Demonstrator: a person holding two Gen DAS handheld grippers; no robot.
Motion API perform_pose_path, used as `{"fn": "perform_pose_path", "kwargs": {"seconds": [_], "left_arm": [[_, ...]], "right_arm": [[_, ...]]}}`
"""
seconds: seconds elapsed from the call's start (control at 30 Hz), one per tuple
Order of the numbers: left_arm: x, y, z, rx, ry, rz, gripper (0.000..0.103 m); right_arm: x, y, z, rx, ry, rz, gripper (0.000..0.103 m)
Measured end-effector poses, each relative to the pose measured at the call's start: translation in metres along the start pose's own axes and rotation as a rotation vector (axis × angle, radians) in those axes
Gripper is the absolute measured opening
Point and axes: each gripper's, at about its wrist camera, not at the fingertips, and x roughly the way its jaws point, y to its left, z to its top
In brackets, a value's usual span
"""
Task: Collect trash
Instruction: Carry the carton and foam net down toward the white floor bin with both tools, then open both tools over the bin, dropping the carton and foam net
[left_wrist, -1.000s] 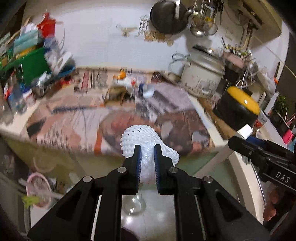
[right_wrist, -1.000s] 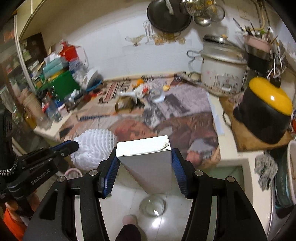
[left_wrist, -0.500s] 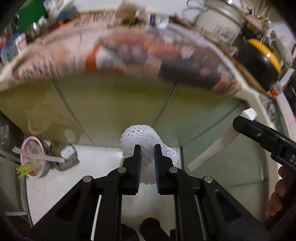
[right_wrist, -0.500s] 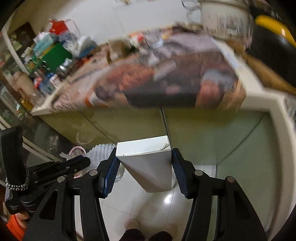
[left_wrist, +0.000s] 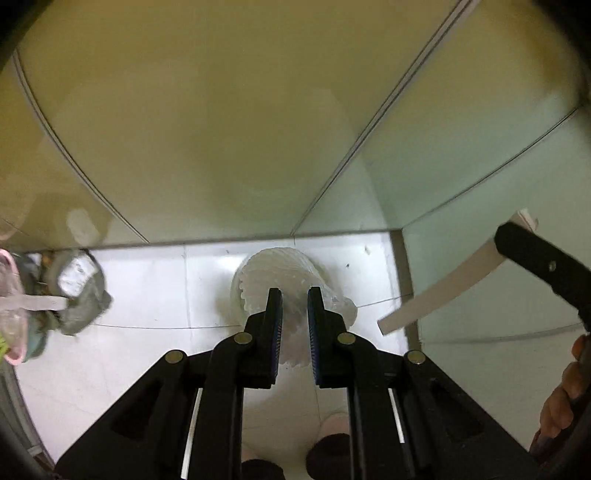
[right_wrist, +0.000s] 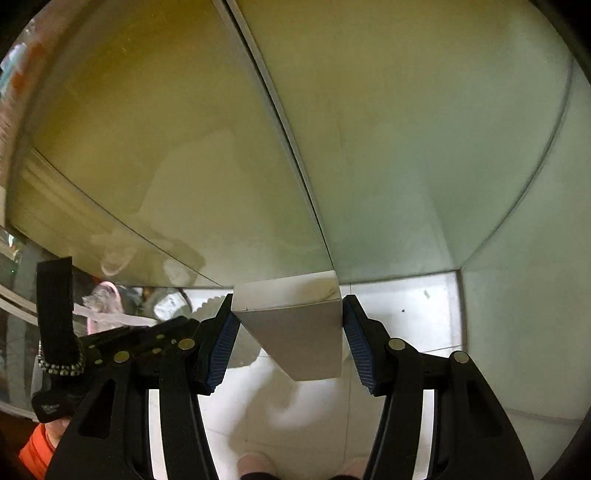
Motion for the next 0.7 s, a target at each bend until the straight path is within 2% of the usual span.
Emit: {"fn": "perform_pose_path", "kwargs": {"seconds": [0.13,0.3,0.4,0.43,0.47,0.63,0.7], "left_arm": [[0.067,0.02,-0.017,-0.011,0.035,-0.019,0.013],[0.12,0.038,-0.026,-0.019,0.047,-0.037,0.017],[0.142,0.04,-0.026,-0.01,0.068,-0.036,0.029],[0.146,0.041,-0.027,-0.004,0.073,-0.027,0.037],[0.149,0.041,-0.027,0.001,0.079,-0.019,0.04],[0.131,0.044,-0.025,-0.004,0.087,-0.012,0.04],[0.111,0.042,-0.022,-0.003,0.081,-0.011,0.04]], "right_arm": [[0.061,-0.017,-0.02,-0.012,0.005,0.032,0.053],[0.113,-0.029,-0.034,-0.032,0.025,0.043,0.053],[0.131,-0.031,-0.038,-0.06,0.057,0.027,0.053],[0.136,-0.033,-0.038,-0.065,0.077,0.03,0.053],[0.139,-0.031,-0.039,-0.064,0.093,0.032,0.053],[0.122,-0.028,-0.036,-0.054,0.099,0.027,0.053],[0.095,-0.017,-0.03,-0.061,0.095,0.012,0.053]]}}
